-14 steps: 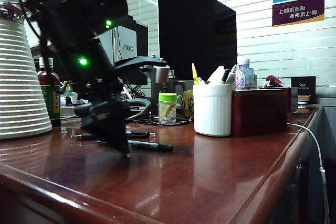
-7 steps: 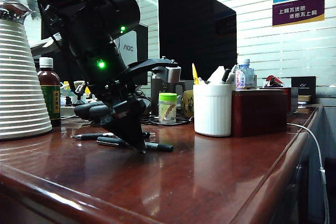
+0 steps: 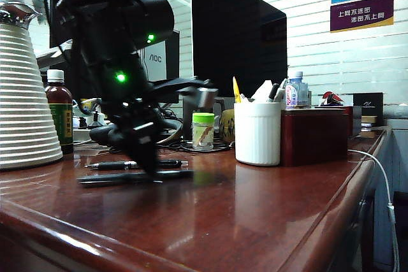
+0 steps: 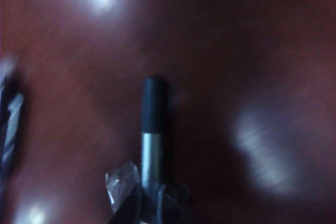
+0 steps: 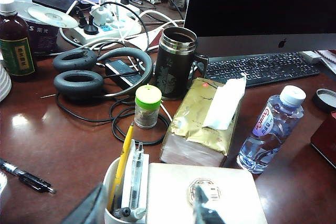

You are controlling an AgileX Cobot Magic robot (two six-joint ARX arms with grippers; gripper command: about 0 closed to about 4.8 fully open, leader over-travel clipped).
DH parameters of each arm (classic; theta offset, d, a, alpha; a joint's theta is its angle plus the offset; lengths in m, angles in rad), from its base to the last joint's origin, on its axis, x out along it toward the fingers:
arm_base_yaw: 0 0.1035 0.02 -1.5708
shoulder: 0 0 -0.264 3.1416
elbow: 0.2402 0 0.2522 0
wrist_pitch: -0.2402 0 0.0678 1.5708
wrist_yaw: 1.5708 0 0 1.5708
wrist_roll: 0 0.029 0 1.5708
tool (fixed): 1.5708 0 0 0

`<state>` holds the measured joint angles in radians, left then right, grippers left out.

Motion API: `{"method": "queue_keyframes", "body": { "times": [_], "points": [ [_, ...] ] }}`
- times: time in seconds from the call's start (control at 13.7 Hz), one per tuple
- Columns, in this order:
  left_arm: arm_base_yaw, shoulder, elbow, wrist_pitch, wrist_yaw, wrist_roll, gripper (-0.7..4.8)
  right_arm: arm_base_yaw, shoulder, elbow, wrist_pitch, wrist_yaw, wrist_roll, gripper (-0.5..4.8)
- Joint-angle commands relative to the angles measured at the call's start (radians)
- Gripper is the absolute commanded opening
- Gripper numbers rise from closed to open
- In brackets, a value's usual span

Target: Pick up all the pens on the desk and put them into the pen holder one by one.

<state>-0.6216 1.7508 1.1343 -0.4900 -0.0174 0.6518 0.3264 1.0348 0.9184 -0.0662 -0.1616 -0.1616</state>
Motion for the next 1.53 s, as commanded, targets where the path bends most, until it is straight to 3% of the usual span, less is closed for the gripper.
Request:
{"method": "queue_keyframes", "body": {
  "times": [0.07,0.22,0.29,0.44,0.8,0.95,1.24,1.53],
  "points": [
    [0.002,-0.066,0.058,0.012,-0.019,-0.135,-0.06,0.000,-0.005,0.003,0.018,-0.005,0.008,2.16],
    [0.003,-0.140,0.142,0.135,0.106,-0.295,-0.06,0.000,-0.005,0.003,0.018,-0.005,0.009,2.16],
    [0.003,-0.162,0.181,0.609,0.311,-0.706,-0.06,0.000,-0.016,0.003,0.017,0.002,0.008,2.16],
    [0.003,-0.102,0.180,0.824,0.311,-0.805,-0.06,-0.025,-0.044,0.003,0.013,0.005,0.004,2.16],
    [0.003,0.142,0.177,1.212,0.358,-0.922,-0.06,-0.156,-0.135,0.003,0.018,-0.001,0.003,2.16],
    [0.004,0.235,0.177,1.349,0.351,-0.922,-0.06,-0.231,-0.158,0.003,0.018,-0.024,0.003,2.16],
    [0.003,0.310,0.177,1.366,0.336,-0.936,-0.06,-0.258,-0.154,0.003,0.018,-0.024,-0.001,2.16],
    [0.003,0.338,0.177,1.315,0.389,-0.913,-0.06,-0.258,-0.148,0.003,0.031,-0.024,-0.023,2.16]
  ]
}}
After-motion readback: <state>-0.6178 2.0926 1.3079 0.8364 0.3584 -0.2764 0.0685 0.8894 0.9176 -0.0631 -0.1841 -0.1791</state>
